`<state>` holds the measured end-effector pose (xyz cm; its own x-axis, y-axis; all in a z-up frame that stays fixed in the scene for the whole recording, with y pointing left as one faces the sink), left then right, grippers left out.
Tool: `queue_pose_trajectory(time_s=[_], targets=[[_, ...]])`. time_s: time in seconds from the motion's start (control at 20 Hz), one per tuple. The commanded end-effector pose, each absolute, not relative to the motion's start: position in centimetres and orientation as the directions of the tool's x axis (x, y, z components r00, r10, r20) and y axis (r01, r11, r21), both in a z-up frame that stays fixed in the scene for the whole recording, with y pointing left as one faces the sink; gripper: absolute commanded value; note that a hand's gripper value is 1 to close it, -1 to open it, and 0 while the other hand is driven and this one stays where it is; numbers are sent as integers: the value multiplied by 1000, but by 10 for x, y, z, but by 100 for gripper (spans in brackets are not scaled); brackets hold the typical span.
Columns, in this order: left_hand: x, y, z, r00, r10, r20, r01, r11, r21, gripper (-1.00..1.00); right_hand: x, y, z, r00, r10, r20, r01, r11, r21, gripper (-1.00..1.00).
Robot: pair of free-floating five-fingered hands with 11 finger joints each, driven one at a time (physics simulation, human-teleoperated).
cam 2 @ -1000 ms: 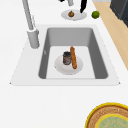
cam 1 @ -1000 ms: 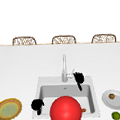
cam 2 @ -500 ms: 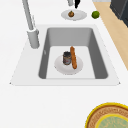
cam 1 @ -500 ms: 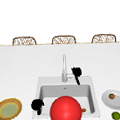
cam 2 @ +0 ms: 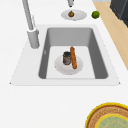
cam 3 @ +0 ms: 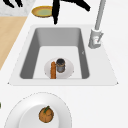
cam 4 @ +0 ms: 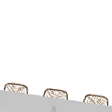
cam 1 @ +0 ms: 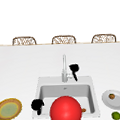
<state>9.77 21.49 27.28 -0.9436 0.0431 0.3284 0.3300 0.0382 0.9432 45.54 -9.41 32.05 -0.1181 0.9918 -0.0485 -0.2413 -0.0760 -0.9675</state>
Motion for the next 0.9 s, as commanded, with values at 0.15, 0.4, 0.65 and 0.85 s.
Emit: queue_pose_trajectory(time_s=[0.15,0.4,0.65,0.85], targets=[[98,215,273,-944,43,328,330,38,943,0,490,-86,314,-123,987,-105,-376,-145,-915,-100],[98,215,273,-944,43,328,330,38,943,0,525,-85,290,-124,987,-103,-410,-146,-900,-100],[98,215,273,-944,43,328,330,38,943,0,556,-91,258,-138,989,-54,-441,-110,-891,-100],[98,215,273,-944,43,328,330,38,943,0,574,-105,245,-140,990,-3,-446,-65,-893,-100]])
